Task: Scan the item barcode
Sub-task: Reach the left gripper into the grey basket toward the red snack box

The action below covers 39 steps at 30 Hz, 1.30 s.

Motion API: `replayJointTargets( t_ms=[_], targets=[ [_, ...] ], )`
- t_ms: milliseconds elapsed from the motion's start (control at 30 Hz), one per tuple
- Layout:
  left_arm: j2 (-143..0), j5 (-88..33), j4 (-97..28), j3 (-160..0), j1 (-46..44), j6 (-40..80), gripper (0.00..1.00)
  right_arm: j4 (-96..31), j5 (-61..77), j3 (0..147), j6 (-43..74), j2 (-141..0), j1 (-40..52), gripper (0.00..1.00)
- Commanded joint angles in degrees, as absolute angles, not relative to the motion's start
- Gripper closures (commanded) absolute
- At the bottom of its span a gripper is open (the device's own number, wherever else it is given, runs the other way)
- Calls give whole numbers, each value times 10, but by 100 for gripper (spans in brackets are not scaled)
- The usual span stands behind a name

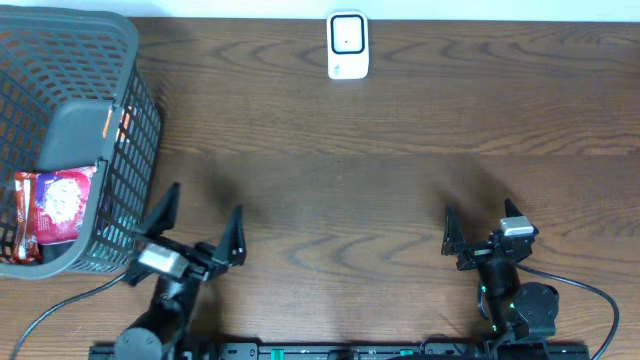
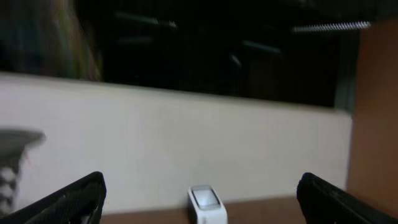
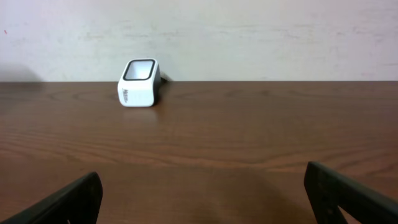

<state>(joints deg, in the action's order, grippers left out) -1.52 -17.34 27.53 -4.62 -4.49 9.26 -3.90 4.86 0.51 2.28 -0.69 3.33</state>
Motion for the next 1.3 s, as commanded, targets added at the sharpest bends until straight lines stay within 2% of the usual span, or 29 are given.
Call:
replayJointTargets(
  t_ms=[0,133,267,433,600,800,1000,1267],
  targets=[
    [-53,-122,286,-138,-42,75,2,-40,46,3,16,-5,30,1],
    [-141,-116,287,-227,-42,7,2,-40,46,3,16,-5,30,1],
    [-261,-37,284,-348,-42,-24,2,-40,46,3,16,-5,30,1],
    [-432,-1,217,-550,-34,-64,3,-40,46,3,16,-5,30,1],
    [-603,86,6,-797,37,-41,2,-40,46,3,16,-5,30,1],
    [-778,79,-281,-1051,168,-1,2,-40,46,3,16,-5,30,1],
    [-845,88,-422,-1072,211,-20,2,-40,46,3,16,-5,30,1],
    [-923,101,-496,-1072,289,89,2,-40,46,3,16,-5,30,1]
  ],
)
